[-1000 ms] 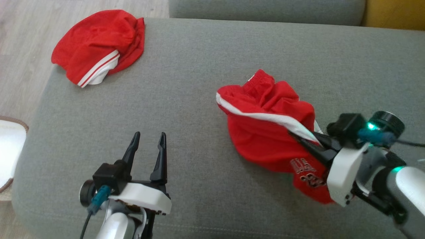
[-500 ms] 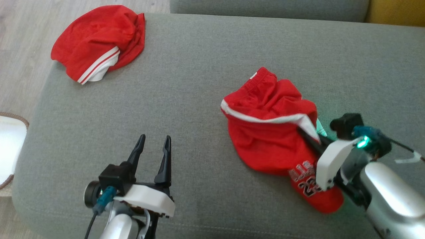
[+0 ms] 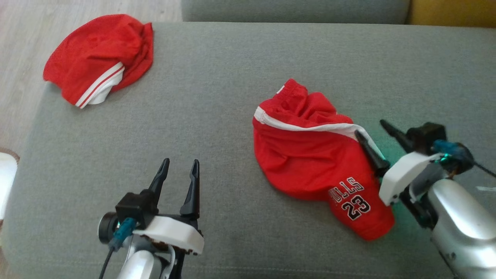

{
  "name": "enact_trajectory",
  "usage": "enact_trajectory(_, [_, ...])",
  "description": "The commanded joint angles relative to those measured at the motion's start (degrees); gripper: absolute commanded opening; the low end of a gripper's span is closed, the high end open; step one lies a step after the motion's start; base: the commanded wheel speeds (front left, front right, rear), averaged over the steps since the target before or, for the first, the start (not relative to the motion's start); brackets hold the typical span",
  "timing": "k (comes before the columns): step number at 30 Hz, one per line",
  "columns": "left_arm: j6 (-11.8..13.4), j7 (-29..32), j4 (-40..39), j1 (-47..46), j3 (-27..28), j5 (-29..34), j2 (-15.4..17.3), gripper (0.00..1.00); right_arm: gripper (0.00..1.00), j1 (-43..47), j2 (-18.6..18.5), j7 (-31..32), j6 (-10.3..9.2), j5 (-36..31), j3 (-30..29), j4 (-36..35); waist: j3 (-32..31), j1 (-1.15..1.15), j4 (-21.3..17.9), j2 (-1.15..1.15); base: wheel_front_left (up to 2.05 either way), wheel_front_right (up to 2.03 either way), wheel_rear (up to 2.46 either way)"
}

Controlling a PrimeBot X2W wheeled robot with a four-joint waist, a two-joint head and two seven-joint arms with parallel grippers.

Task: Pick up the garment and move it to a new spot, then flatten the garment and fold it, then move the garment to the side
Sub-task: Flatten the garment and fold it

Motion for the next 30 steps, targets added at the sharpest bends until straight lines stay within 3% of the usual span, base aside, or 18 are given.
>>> enact_trajectory(1, [-0.2, -0.7, -1.6, -1.0, 1.9, 0.0, 0.0, 1.0, 1.0, -0.8, -0.5, -1.8, 0.39, -0.2, -1.6, -2.7, -0.4, 0.0, -0.7, 0.0, 0.0, 0.0, 0.0])
enact_trajectory(9, [0.0, -0.7, -1.9, -0.6, 2.2, -0.1, 0.0, 1.0, 1.0, 9.4, 0.1, -3.2, 0.39, -0.7, -9.7, -11.6, -1.0, 0.0, -2.2, 0.0, 0.0, 0.0, 0.0])
enact_trajectory(19, [-0.2, -0.7, -2.4, -0.7, 2.7, 0.2, 0.0, 1.0, 1.0, 27.9, 5.2, 5.3, 0.39, -1.2, -17.6, -25.5, -0.5, 0.0, -3.7, 0.0, 0.0, 0.0, 0.0])
enact_trajectory(30, [-0.6, -0.7, -2.0, -1.6, 2.6, 0.3, 0.0, 1.0, 0.99, 26.0, 12.1, 9.8, 0.39, -0.2, -21.1, -18.4, 0.2, 0.0, -2.8, 0.0, 0.0, 0.0, 0.0])
